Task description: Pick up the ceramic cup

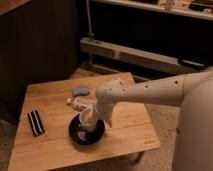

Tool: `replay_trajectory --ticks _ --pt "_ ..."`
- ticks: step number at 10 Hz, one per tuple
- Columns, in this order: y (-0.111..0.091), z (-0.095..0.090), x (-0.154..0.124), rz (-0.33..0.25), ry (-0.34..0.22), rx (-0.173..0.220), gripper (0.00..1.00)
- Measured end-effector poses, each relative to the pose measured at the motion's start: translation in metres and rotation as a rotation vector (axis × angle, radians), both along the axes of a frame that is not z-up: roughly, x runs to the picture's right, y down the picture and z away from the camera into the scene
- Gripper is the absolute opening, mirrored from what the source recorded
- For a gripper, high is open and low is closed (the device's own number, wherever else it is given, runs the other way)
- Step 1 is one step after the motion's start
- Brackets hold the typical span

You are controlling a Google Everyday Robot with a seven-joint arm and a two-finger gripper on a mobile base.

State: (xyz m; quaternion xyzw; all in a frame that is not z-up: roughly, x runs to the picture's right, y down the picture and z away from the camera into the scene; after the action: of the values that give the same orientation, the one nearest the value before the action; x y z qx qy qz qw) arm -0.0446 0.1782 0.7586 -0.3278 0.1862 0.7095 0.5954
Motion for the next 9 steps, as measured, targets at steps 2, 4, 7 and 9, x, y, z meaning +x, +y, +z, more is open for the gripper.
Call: replay_trajectory --ticks 2,4,7,9 --pt "0.006 0.004 0.001 -0.009 0.023 -0.015 0.50" --pt "0.006 0.006 -0.003 -0.032 0.046 -0.012 0.30" --pt "0.001 0.005 -0.004 -0.062 0.084 -0.002 0.04" --pt "-0.006 0.002 -0.002 -0.026 0.083 -0.005 0.00"
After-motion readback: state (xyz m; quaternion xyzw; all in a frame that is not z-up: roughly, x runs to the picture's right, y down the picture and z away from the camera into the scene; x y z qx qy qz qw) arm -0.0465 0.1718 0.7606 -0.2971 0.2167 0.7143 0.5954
